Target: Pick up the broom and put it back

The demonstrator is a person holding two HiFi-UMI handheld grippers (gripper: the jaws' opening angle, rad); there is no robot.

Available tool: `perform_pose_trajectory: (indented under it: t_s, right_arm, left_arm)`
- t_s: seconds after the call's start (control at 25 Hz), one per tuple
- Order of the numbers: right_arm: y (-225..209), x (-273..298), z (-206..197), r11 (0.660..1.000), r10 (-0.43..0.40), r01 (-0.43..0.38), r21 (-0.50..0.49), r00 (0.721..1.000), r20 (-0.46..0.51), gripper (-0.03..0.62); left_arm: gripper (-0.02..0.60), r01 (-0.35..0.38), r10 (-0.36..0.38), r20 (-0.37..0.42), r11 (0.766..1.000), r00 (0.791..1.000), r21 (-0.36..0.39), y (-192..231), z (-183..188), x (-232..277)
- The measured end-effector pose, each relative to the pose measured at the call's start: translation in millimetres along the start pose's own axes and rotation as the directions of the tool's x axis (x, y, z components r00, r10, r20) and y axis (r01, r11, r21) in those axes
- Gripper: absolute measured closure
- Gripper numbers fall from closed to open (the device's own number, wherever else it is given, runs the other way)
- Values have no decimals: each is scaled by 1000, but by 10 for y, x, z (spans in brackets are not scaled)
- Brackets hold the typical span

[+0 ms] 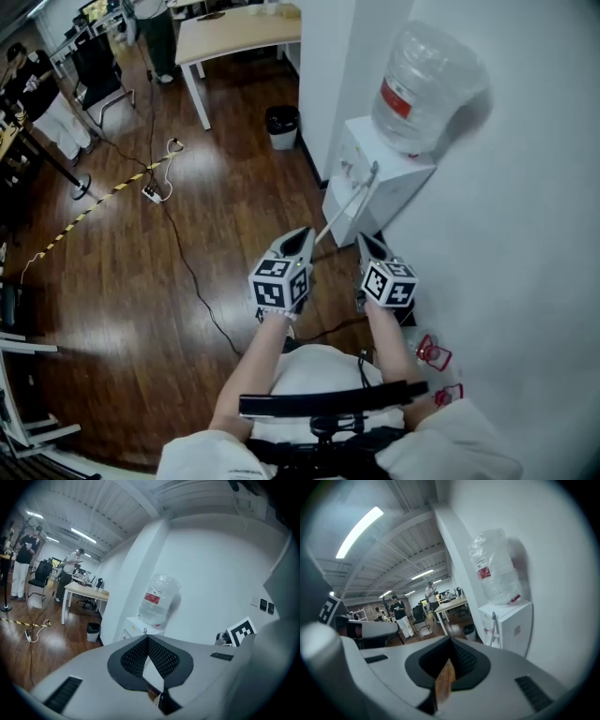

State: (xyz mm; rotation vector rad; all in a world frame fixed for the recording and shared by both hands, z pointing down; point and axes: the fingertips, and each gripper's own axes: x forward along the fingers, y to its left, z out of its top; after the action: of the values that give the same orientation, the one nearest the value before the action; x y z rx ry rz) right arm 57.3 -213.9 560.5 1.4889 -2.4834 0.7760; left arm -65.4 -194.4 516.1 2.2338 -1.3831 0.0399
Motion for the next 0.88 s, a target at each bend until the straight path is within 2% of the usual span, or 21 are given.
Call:
perform_pose_trajectory:
  t_s: [0.2, 0.4, 0.64, 0.88]
  right_arm:
    - [-132, -556, -99, 999, 35, -35, -9, 999, 12, 591]
    - [-187, -1119, -339, 996, 89, -89, -5, 996, 15, 591]
    - [-107, -1702, -1019, 986, 150, -146, 79, 988, -39, 591]
    - [-238, -1937, -1175, 982, 132, -128, 136, 991, -18, 591]
  left_arm:
    - [588, -3, 3, -1, 1000, 1000, 2, -590, -350, -163]
    - [588, -54, 54, -1, 999, 999, -4, -998, -784, -517]
    - [588, -157, 155, -83, 987, 984, -19, -1319, -1485, -1201]
    - [588, -203, 200, -104, 979, 974, -11, -1352, -1706, -1536]
